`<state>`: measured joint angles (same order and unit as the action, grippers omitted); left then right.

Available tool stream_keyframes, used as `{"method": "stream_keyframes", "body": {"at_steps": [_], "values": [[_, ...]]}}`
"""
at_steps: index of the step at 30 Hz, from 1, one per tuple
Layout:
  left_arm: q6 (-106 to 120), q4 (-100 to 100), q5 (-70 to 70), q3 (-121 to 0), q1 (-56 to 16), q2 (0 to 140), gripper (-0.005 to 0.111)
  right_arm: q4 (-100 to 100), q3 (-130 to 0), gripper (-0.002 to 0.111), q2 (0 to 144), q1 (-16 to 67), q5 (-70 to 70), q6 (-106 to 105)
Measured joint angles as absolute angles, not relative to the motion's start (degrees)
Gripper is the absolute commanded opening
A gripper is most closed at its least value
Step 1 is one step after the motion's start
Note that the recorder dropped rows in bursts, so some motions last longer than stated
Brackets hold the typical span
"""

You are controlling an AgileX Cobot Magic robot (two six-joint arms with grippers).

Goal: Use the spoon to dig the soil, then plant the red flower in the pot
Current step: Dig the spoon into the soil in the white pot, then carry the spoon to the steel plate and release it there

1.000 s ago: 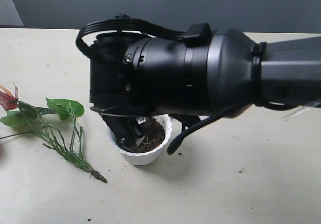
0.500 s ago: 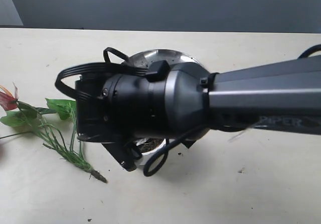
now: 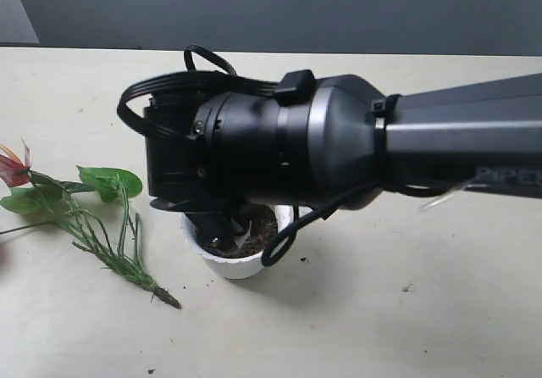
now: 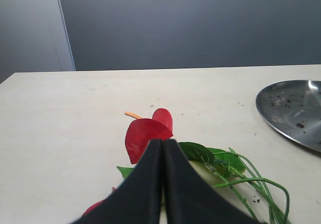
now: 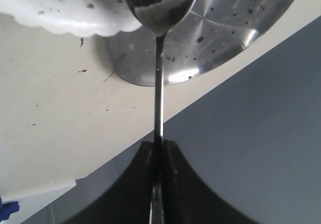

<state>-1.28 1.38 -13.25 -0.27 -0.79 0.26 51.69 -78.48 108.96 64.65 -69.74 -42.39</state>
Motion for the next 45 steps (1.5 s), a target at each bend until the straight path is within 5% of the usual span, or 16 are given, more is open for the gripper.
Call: {"method": "stream_keyframes", "body": {"at_steps": [45], "values": [[-1.3, 1.4, -13.2, -0.3, -0.8, 0.3, 0.001, 54.1, -78.5, -0.001, 106.2, 62.0, -69.7, -37.7]]}}
